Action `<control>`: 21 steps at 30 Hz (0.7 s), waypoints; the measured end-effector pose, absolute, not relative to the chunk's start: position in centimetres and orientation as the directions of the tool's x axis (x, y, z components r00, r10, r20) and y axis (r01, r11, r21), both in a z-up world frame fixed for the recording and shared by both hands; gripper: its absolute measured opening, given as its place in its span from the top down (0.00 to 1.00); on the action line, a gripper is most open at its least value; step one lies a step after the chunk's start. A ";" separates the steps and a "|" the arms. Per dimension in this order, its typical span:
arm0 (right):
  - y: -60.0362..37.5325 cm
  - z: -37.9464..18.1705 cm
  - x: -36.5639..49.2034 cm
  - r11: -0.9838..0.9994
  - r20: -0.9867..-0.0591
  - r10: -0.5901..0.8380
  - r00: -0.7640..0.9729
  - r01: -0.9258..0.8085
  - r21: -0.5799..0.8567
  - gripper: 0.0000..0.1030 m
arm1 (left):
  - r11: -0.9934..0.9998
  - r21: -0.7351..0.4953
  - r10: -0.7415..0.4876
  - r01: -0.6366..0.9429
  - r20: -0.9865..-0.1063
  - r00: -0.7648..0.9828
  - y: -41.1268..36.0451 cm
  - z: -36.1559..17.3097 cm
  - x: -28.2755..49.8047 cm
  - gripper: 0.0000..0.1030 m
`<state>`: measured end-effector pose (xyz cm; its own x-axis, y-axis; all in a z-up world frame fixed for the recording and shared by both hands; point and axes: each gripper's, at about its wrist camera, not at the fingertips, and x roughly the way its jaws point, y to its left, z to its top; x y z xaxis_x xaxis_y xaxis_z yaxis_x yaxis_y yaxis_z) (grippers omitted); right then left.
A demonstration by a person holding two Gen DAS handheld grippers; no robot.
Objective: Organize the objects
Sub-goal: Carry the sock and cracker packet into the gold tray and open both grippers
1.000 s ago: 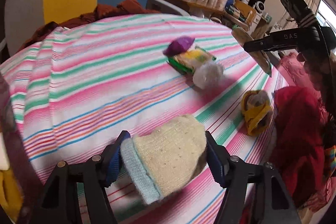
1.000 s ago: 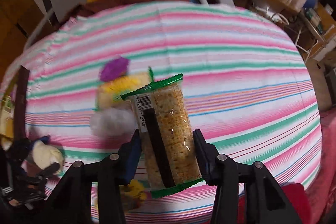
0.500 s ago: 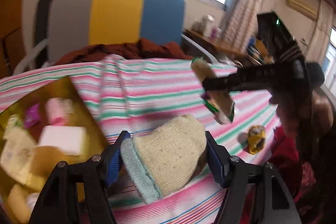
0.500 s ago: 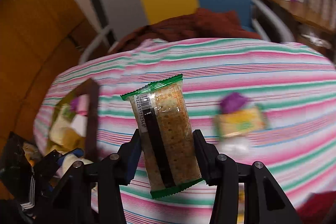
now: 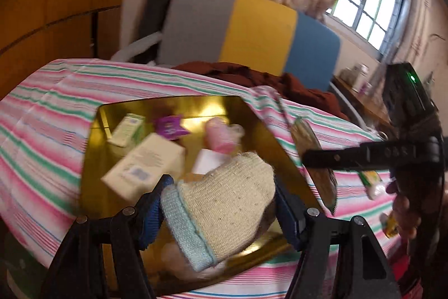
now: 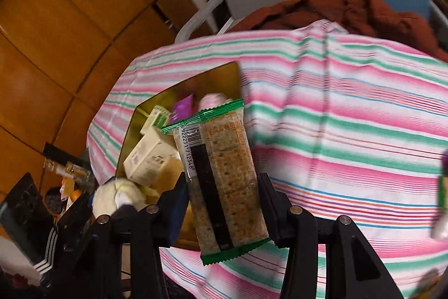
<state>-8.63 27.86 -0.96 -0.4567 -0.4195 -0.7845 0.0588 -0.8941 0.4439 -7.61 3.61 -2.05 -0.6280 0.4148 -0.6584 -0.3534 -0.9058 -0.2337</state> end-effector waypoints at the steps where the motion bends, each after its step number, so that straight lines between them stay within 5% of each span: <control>1: 27.5 -1.3 -8.8 -0.893 -0.788 -0.423 -0.446 0.058 0.447 0.53 | -0.912 -0.230 0.402 -0.340 -0.661 -0.633 3.1 -2.2 -8.0 0.31; 21: 24.5 -1.5 -5.2 -0.941 -0.809 -0.321 -0.492 0.073 0.329 0.25 | -0.964 -0.173 0.265 -0.202 -0.677 -0.687 0.3 -1.6 -7.5 0.24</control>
